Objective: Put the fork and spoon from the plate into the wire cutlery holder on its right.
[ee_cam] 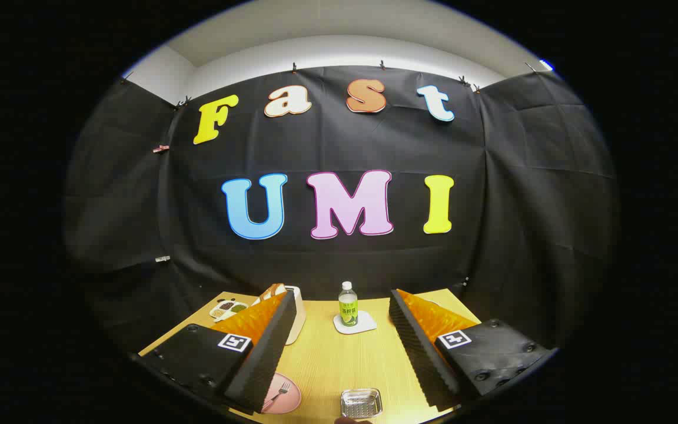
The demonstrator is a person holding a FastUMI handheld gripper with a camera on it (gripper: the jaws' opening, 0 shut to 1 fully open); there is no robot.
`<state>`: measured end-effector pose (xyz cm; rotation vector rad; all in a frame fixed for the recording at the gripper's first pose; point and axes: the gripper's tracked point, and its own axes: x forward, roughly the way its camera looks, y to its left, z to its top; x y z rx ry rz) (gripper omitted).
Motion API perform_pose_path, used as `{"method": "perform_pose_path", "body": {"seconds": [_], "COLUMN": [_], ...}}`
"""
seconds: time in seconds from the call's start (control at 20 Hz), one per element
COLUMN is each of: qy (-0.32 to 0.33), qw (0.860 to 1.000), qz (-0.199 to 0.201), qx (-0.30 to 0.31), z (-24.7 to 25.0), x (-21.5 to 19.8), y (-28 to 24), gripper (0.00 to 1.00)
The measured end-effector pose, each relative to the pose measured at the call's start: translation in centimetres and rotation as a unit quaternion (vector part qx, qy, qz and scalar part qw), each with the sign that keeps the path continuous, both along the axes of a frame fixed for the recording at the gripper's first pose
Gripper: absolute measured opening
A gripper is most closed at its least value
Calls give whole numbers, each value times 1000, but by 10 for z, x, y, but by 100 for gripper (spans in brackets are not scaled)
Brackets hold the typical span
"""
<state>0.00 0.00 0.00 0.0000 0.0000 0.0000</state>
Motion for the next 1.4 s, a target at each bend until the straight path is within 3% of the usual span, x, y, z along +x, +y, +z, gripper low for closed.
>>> {"method": "perform_pose_path", "body": {"seconds": [0.95, 1.25, 1.4], "qy": [41, 105, 168], "qw": [998, 994, 985], "qz": [40, 31, 45], "qx": [3, -10, 14], "z": [-24, -55, -86], "x": [19, 24, 23], "y": [40, 50, 70], "gripper": [99, 99, 99]}}
